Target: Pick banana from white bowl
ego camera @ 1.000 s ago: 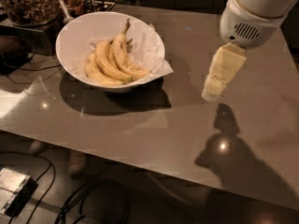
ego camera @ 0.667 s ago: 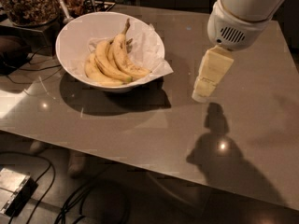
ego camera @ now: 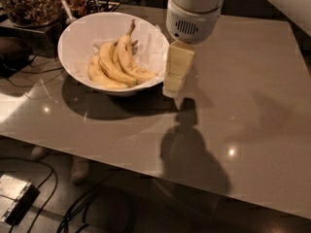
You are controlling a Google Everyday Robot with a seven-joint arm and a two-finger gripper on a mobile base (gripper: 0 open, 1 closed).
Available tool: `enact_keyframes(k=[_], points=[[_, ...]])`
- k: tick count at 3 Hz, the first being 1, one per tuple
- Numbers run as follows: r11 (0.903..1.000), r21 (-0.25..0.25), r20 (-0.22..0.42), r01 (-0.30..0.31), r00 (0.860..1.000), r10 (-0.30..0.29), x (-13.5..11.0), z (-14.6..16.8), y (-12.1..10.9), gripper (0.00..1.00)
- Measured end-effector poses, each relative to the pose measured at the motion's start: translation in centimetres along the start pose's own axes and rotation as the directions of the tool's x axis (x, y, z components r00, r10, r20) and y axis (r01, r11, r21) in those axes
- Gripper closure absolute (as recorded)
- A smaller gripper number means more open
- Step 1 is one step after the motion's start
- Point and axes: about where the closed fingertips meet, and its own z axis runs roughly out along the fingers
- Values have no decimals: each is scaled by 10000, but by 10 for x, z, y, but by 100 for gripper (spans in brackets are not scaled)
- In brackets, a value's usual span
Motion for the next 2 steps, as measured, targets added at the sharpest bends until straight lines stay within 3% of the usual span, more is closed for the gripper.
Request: enact_keyframes(k=[2], points=[[9998, 144, 406, 141, 9991, -147, -19, 3, 4, 0]])
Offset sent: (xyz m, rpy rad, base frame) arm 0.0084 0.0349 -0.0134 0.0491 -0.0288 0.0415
